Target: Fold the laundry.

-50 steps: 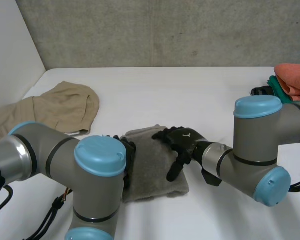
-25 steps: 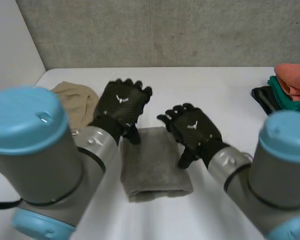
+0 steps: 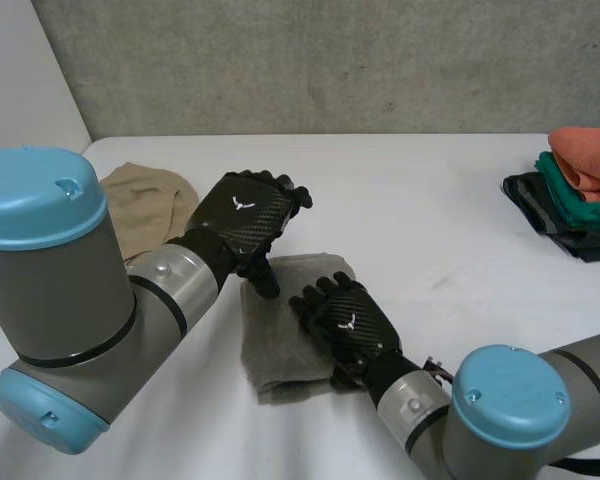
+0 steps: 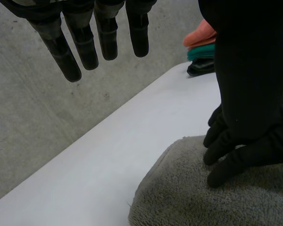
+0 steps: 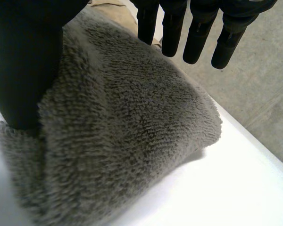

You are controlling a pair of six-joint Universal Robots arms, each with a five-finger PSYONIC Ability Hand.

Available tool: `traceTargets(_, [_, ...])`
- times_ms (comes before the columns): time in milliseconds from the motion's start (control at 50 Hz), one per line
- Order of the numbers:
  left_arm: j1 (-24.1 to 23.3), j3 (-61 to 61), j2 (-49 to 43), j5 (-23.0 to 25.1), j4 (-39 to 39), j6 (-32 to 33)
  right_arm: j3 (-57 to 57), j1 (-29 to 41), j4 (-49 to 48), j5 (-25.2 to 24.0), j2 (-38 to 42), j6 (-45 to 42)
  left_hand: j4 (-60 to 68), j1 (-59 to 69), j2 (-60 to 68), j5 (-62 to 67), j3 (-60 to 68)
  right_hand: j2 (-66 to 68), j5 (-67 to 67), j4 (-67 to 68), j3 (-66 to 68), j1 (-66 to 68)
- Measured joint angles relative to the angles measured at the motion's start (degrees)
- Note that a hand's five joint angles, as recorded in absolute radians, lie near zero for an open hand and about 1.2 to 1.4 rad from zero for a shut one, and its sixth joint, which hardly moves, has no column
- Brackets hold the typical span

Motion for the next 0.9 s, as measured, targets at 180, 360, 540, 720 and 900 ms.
traceTargets(180, [0.0, 0.0, -0.2, -0.1, 0.0, -0.1, -3.4, -0.1, -0.2, 0.2, 3.4, -0.3, 0.0, 0.0, 0.0, 0.0, 0.0, 0.0, 0.0, 0.8, 0.6, 0.3])
traceTargets(360, [0.0, -0.4, -0.2, -0.1, 0.0, 0.0, -2.1, -0.4, 2.2, 0.3, 0.7, 0.1, 0.0, 0.0, 0.0, 0.0, 0.0, 0.0, -1.7, 0.3, 0.4, 0.1])
traceTargets(540, [-0.1, -0.8, -0.2, -0.1, -0.1, 0.0, -0.1, -0.3, 6.2, -0.2, -3.2, 0.4, 0.0, 0.0, 0.0, 0.0, 0.0, -0.1, -2.0, 0.0, 0.4, 0.1])
traceTargets(720, [-0.1, -1.0, -0.2, -0.1, 0.0, -0.1, -3.2, -0.1, 5.9, -0.1, 1.2, 0.0, 0.0, 0.0, 0.0, 0.0, 0.0, 0.0, -1.4, 0.0, 0.4, 0.2])
traceTargets(900, [0.0, -1.0, -0.2, -0.1, 0.0, 0.0, -7.7, -0.2, 4.9, -0.1, 5.5, -0.2, 0.0, 0.0, 0.0, 0.0, 0.0, 0.0, -1.0, 0.5, 0.5, 0.7])
